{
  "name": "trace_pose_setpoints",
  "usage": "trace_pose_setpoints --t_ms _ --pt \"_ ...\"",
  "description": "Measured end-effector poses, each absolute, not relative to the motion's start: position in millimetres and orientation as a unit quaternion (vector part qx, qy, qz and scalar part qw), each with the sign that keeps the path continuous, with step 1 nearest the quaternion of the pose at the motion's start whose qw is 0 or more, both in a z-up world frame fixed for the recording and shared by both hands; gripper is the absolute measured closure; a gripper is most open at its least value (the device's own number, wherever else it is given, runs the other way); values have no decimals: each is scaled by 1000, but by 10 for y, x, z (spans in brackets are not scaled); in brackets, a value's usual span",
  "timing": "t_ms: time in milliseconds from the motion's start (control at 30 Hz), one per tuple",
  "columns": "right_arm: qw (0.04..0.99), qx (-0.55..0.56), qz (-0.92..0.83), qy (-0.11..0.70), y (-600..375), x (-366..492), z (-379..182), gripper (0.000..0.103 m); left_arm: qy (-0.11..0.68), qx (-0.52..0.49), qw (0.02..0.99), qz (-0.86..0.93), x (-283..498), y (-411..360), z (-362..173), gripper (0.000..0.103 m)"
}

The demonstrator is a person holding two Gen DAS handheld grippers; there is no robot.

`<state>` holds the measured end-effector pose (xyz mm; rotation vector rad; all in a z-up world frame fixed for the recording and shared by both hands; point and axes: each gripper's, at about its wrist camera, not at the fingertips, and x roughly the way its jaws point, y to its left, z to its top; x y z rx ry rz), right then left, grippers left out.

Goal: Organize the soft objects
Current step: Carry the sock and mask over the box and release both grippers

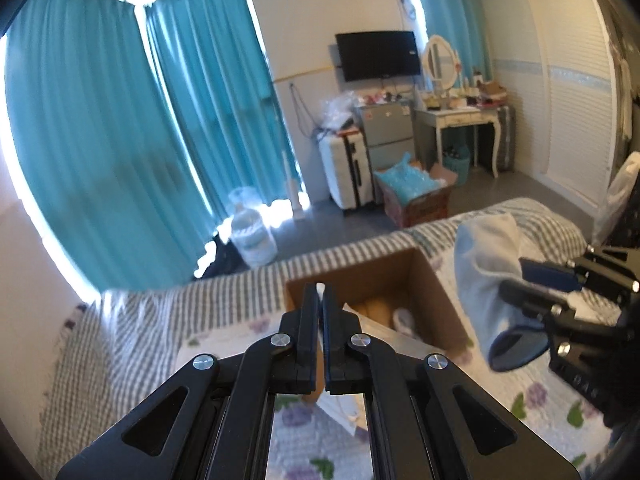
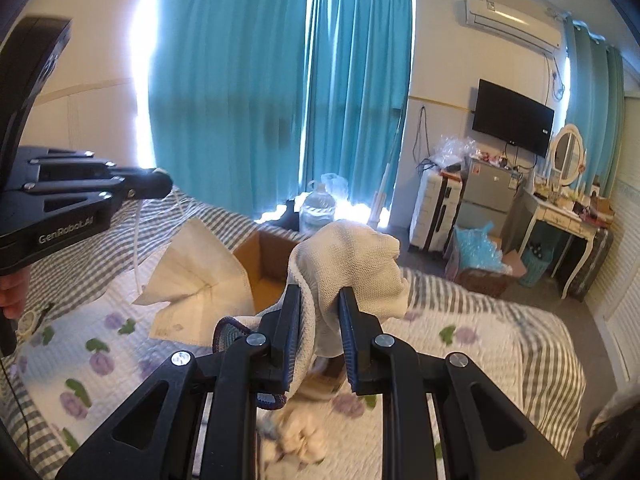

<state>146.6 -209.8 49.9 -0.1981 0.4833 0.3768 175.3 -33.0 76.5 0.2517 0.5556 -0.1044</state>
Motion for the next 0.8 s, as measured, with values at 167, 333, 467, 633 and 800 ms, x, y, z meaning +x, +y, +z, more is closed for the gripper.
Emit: trace_pose_setpoints --t_ms 167,333,467,633,800 --pt "946 -104 183 245 -2032 1880 384 84 278 117 952 -57 2206 -425 571 102" --pt "940 -96 192 264 -1980 2321 97 84 296 105 947 -64 2524 -415 209 99" --pt "933 -89 200 284 -1940 2616 -204 84 313 109 942 -57 2645 -421 -45 96" --pt "928 -73 209 299 -1959 2773 -442 81 337 119 932 -62 2679 -368 -283 95" --pt "931 -71 204 293 -1975 2682 -422 39 344 114 929 -75 2592 -332 -316 95"
